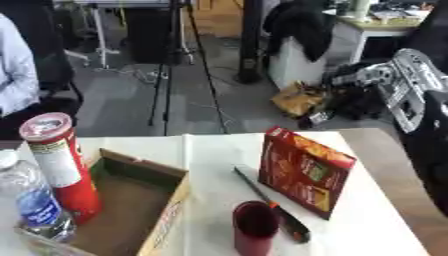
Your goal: Pick up objects on the table and place them in the box.
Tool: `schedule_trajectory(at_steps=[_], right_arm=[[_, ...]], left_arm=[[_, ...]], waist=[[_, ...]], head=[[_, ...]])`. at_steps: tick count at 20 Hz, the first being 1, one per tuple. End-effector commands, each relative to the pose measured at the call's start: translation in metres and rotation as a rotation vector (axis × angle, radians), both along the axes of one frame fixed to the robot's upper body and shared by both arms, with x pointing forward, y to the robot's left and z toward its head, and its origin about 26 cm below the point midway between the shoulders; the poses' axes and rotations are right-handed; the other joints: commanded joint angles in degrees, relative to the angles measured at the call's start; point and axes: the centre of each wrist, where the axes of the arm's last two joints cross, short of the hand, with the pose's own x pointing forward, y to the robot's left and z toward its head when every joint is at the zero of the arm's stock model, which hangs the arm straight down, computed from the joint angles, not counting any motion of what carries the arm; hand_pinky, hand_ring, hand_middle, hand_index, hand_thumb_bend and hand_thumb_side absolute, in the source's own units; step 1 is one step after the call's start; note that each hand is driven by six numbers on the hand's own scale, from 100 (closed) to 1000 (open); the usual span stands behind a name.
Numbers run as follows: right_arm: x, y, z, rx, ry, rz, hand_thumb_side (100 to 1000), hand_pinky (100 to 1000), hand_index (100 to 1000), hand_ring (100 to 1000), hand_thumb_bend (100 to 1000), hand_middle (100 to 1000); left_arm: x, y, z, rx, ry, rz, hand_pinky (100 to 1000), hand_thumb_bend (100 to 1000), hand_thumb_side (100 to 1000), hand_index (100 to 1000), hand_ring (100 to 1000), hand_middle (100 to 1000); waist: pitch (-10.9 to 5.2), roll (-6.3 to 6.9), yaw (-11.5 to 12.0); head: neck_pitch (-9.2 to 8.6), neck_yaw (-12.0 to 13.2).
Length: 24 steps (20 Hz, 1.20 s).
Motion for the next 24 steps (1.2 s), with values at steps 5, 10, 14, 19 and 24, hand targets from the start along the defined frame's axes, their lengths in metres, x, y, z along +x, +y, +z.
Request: schedule_trajectory(at_steps=[5,10,14,19,24], right_arm=[[-0.003,-0.032,0.0,0.073,0.025,-0.082,629,1000,1000,1000,811,1000],[-0.004,-0.043,-0.007,0.144,0.047,-0.097,516,1000,1000,1000,861,1000],[-0.005,-0.045,-0.007,0.158,0.046,-0.103,532,1000,1000,1000,871,1000],[-0.006,-0.044,-0.008,0.154,0.044,-0.103,530,1000,1000,1000,879,1000],[-0.002,-0.044,-0.017,0.188,0.071,-0.085,521,1000,1000,1000,884,1000]], left_arm=[[-0.002,0.002,0.006,0.021,-0.016,-0.007,888,100,1000,753,773,799],[-0.002,0.001,0.007,0.025,-0.016,-0.011,888,100,1000,749,771,790],[-0.002,0.001,0.007,0.027,-0.015,-0.014,888,100,1000,747,771,787],[-0.002,0.0,0.007,0.029,-0.01,-0.018,888,100,1000,745,769,784],[-0.002,-0.001,0.007,0.03,-0.008,-0.021,888,100,1000,741,765,780]], waist=[[-1.21,-0.14,-0.2],[-1.09,-0.06,-0.5],[-1.11,0.01,-0.6],[-1.05,0.18,-0.6],[-0.92,0.24,-0.6]], head=[[0.26,-0.2],[0.31,0.0],[0.3,-0.1],[0.2,-0.5],[0.19,-0.6]])
